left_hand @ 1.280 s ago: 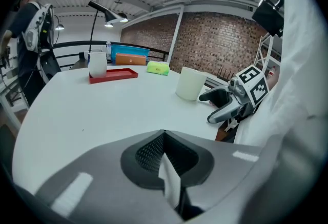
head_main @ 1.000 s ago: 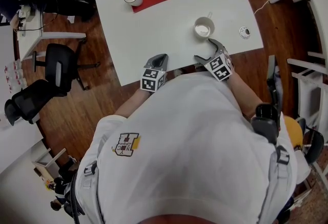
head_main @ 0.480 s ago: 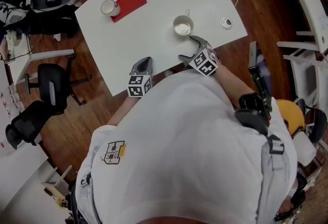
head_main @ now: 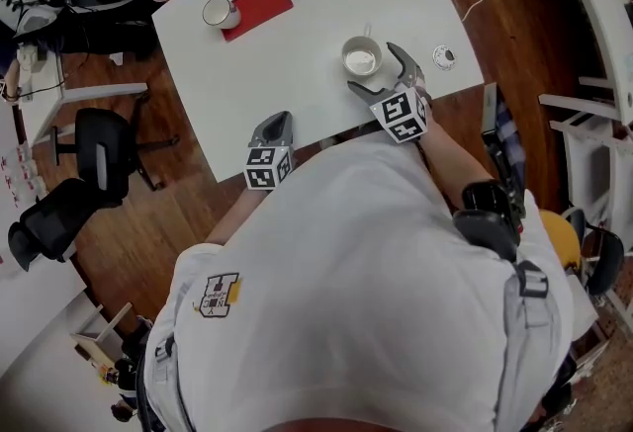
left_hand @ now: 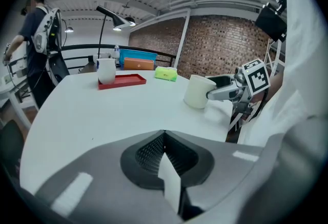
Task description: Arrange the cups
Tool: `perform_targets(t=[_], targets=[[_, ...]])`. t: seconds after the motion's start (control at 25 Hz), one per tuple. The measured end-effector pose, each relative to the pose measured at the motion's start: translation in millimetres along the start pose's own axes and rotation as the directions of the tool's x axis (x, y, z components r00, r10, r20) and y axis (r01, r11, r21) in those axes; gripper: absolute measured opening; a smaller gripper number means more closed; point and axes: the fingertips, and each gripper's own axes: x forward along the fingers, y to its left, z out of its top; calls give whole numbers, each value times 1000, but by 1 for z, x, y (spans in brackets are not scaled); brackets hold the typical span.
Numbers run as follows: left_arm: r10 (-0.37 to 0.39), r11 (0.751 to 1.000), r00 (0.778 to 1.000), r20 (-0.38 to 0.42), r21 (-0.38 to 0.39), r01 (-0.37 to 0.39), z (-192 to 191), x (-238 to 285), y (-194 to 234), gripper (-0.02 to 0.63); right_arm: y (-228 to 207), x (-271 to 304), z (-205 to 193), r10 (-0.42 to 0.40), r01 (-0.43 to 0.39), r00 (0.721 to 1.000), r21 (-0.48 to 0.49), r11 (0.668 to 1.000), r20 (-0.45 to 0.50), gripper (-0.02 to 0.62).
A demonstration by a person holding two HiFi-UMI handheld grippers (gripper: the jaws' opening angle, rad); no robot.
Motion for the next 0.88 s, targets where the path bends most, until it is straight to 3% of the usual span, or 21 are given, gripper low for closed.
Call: perform_targets(t=[0.12,0.28,0.36,0.56,0.72,0.88], targets=[[31,999,999,-4,-8,-31,4,2,1,0,-8,18,21,-44,43,999,32,999,6,566],[64,998,998,-10,-6,-64,14,2,-3,0,-6,44,20,-103,105,991,16,994,-82,588],[72,997,997,-14,-11,-72,17,2,-6,0,-4,48,20,-109,107,990,-24,994,-93,506],[92,995,996,-22,-25,-92,18,3,-13,0,5,50,25,49,-59,996,-148,987,-70,500],[114,992,993,-20,-48,-115,16,4,-17,0,13,50,28,213,-220,975,-260,940,-56,499],[138,987,990,7,-86,-137,14,0,-16,0,17,52,32,288,-296,955,-317,901,-73,499]])
